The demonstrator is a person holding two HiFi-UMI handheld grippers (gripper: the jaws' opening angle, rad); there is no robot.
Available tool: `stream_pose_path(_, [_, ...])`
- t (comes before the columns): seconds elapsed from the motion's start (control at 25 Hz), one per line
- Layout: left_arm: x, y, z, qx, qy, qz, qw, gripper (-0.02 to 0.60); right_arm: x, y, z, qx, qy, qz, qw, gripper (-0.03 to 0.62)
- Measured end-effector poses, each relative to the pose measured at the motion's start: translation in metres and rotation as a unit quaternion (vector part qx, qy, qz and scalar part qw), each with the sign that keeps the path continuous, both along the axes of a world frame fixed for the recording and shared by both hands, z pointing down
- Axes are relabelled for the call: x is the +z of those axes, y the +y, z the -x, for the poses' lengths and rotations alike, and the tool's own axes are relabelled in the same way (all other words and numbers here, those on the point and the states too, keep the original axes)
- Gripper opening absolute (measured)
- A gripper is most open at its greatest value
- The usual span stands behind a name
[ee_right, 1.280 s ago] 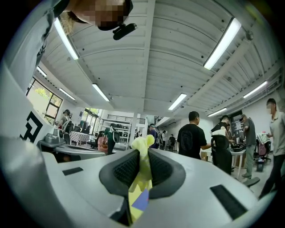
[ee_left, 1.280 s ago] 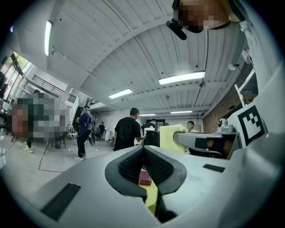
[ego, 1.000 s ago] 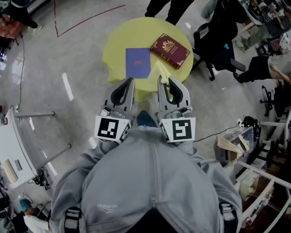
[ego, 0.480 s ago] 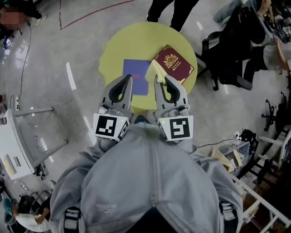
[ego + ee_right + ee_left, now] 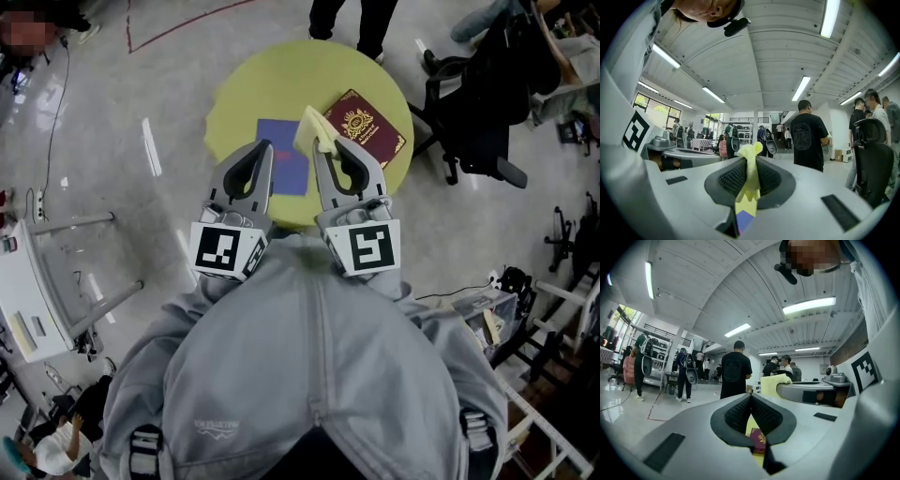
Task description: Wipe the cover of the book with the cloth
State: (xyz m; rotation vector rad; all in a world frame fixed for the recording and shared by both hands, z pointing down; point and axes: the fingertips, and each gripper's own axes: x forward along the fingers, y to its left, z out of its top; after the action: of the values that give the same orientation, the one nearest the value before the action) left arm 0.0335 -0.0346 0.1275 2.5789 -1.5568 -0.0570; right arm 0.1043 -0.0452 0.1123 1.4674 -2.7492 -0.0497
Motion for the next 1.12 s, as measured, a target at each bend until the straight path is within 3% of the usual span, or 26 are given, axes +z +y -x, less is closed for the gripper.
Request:
stream_pose_path(0.52, [-0.016,-0.025,0.023,0.038,-0.002,-0.001,0.9993,0.018,-0.011,-0.026,0.033,0.02,0.003,0.004,1.0,0.057])
stream_pose_path(1.12, [0.075,-0.05,0.048,0.052,0.0,0.071,0.9961,0.018,0.079,-0.067,0.06,0.017,0.02,0.076,0.997,0.056])
